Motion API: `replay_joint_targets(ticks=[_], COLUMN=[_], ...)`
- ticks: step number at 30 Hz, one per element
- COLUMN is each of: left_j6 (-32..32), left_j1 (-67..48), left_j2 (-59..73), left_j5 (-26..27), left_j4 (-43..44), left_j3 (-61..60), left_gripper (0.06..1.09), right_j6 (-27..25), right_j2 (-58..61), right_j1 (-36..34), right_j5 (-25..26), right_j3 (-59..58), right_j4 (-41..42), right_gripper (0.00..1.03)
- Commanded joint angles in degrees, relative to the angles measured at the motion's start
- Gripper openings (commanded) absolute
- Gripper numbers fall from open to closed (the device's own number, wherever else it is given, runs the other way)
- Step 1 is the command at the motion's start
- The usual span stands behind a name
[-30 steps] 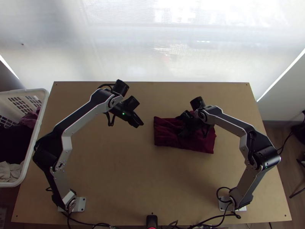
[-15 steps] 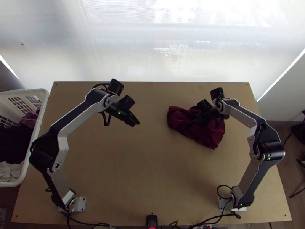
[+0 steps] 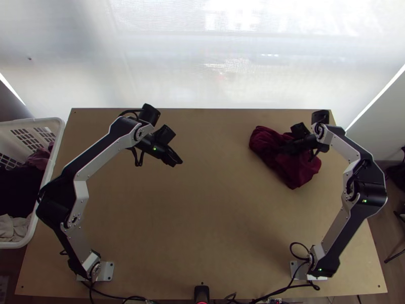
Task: Fold the t-shirt
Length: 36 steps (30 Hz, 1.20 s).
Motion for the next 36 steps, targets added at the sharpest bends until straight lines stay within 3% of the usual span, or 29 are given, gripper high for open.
replay_joint_targets(ticks=[1,18,27,36], left_j6=[0.45,2.03,1.77,0.62], left_j1=[0.84,4.18,4.27,4.36], left_j2=[-0.67,-2.43,-3.13,-3.92], left_j5=[0.00,0.00,0.00,-0.44], left_j4=[-0.25,-1.13,-1.13,-1.04], left_j3=[-0.90,-3.89,-4.33,-4.68], left_gripper=[0.09,0.09,0.09,0.09], right_j6=[-1.54,-3.82,-4.26,-2.77], right_j2=[4.90,12.81,10.88,-0.46], right_j1=[-6.93,-18.97,-18.18,-13.08], right_j5=[0.96,1.84,1.67,1.23], right_j3=[7.64,24.17,24.17,18.54], right_j4=[-1.83,-9.48,-15.28,-16.60], right_gripper=[0.03,0.03,0.03,0.03])
